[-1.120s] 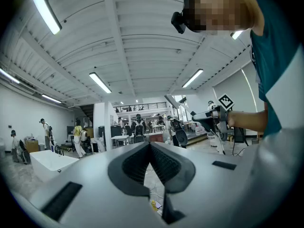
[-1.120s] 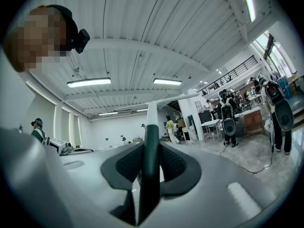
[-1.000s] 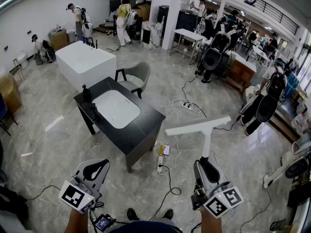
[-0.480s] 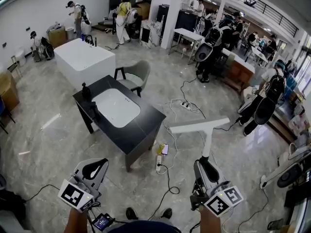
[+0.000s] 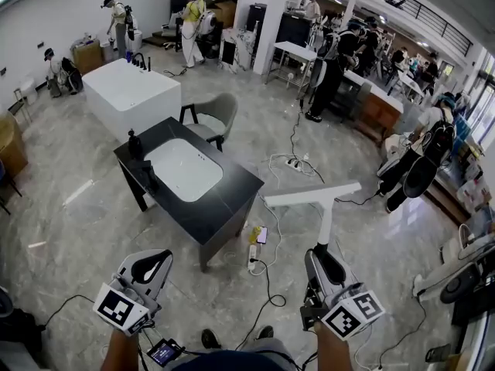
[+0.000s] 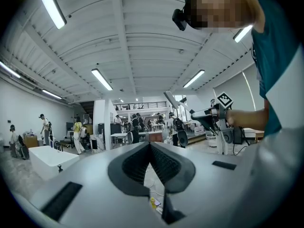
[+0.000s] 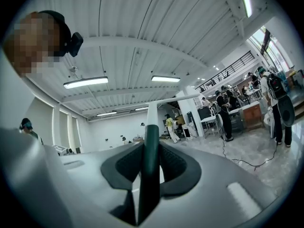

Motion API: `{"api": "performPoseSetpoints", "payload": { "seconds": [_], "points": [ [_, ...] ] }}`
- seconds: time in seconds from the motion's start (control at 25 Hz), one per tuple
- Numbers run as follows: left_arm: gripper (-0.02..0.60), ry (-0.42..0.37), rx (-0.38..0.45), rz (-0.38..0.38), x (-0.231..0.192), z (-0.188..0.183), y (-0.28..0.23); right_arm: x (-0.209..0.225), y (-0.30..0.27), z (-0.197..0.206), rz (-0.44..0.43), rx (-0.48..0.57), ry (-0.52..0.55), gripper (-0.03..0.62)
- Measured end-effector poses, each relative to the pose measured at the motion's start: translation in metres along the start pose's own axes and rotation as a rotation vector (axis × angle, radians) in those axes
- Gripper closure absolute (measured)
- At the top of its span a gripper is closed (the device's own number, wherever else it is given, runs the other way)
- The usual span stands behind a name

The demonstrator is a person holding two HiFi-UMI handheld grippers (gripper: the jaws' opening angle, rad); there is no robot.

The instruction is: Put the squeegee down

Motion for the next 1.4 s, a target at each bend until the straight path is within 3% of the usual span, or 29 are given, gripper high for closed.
{"api": "performPoseSetpoints", "payload": {
  "seconds": [0.56,1.04,1.4],
  "points": [
    [0.577,-0.024,-0.058,-0.060,0.007,0.002,-0.067,0.069,-0.049,-0.005,-0.073,-0.033,-0.049,0.493],
    [0.578,-0.043,-0.084,-0.148,0.054,-0.004,-0.149,0.169,-0.072,-0.034,-0.168,-0.040,-0.089,0.493],
    [0.578,-0.050,-0.093,-0.199,0.081,-0.009,-0.181,0.217,-0.079,-0.044,-0.216,-0.049,-0.114,0.493]
  ]
}}
Point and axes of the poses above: the fingertips, and each gripper's own axes: y backward along the fingers, x to its right, z out of its underside, the point moved 3 cm from there along y, backward along the fingers, and after that the axes turned 5 degrees about x, right-handed, at the moved point
